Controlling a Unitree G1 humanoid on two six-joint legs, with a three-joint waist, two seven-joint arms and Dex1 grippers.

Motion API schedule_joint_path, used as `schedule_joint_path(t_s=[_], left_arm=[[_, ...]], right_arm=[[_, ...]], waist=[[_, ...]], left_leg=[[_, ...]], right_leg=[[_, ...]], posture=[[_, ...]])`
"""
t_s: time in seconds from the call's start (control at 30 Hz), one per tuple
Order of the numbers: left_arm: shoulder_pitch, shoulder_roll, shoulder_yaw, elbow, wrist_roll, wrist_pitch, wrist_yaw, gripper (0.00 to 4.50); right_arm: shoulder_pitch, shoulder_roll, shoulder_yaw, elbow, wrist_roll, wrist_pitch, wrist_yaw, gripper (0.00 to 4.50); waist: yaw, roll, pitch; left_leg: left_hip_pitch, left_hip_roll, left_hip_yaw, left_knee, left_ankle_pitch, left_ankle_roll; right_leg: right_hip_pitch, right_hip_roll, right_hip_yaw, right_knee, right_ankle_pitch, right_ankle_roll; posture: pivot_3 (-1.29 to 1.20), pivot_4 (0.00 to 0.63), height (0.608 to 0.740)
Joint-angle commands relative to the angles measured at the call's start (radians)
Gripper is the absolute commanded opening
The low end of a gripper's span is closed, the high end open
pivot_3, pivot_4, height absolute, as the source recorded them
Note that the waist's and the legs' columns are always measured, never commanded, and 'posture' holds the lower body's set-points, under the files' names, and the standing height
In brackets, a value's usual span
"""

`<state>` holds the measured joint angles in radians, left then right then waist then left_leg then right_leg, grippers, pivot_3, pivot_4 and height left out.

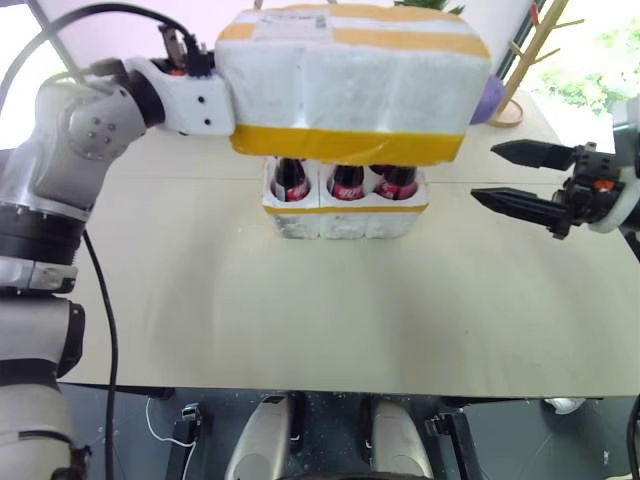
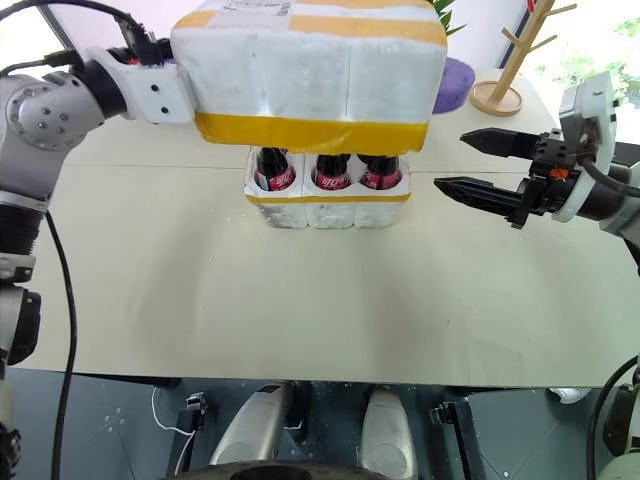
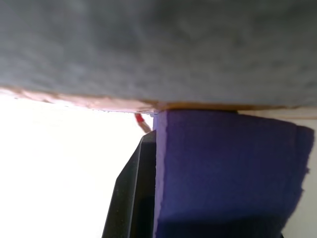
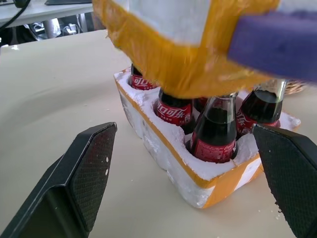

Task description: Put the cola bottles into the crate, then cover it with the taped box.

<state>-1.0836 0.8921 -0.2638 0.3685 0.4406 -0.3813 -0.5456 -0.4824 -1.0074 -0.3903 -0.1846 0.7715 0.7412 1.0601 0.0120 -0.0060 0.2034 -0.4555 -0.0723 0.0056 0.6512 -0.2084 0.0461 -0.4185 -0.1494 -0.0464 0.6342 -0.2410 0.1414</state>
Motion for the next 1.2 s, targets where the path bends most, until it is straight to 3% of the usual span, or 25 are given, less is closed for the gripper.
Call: schedule_joint_path(t_s=[0.03,0.33,0.57,0.9,1.07,1.2], left_arm=[[-0.002,0.004,-0.008,-0.049,0.123,0.025,0.045,0.72],[0.108,-0.044,0.022,-0.233,0.159,0.142,0.003,0.72],[0.138,-0.057,0.032,-0.234,0.196,0.208,0.019,0.72],[0.317,-0.031,0.036,-0.4,0.24,0.192,0.007,0.72],[0.296,-0.027,0.038,-0.339,0.271,0.155,0.053,0.72],[0.275,-0.014,0.043,-0.287,0.282,0.116,0.082,2.27]], right_arm=[[0.001,0.004,-0.047,-0.046,0.037,0.006,-0.029,4.5],[0.006,0.01,-0.049,-0.047,0.06,0.008,-0.062,4.5],[0.001,0.021,-0.035,-0.033,0.054,-0.005,-0.059,4.5],[0.011,0.046,-0.036,-0.017,0.046,-0.026,-0.053,4.5],[0.023,0.045,-0.026,-0.012,0.033,-0.046,-0.043,4.5],[0.031,0.036,-0.031,0.003,0.025,-0.059,-0.03,4.5]], waist=[[0.001,0.0,0.0],[0.002,0.0,0.0],[0.001,0.0,0.0],[-0.002,0.0,0.0],[0.0,0.0,-0.001],[-0.003,0.0,-0.001]], left_leg=[[0.0,0.0,0.0,0.0,0.0,0.0],[0.0,0.0,0.0,0.003,0.0,0.001],[0.0,0.0,-0.001,0.003,0.0,0.001],[0.001,0.0,0.0,0.002,0.0,0.001],[0.001,0.0,-0.001,0.003,0.0,0.001],[0.001,0.0,-0.001,0.002,0.0,0.002]], right_leg=[[0.0,0.0,0.0,0.0,0.0,0.0],[0.002,0.0,0.0,0.0,0.001,0.001],[0.002,0.0,0.0,0.0,0.001,0.001],[0.001,0.0,0.0,0.001,0.001,0.001],[0.002,0.0,0.0,0.001,0.001,0.001],[0.001,0.0,0.0,0.001,0.001,0.001]], posture=[[0.0,0.15,0.736],[0.0,0.15,0.736],[0.0,0.15,0.736],[0.0,0.15,0.736],[0.0,0.15,0.736],[0.0,0.15,0.736]])
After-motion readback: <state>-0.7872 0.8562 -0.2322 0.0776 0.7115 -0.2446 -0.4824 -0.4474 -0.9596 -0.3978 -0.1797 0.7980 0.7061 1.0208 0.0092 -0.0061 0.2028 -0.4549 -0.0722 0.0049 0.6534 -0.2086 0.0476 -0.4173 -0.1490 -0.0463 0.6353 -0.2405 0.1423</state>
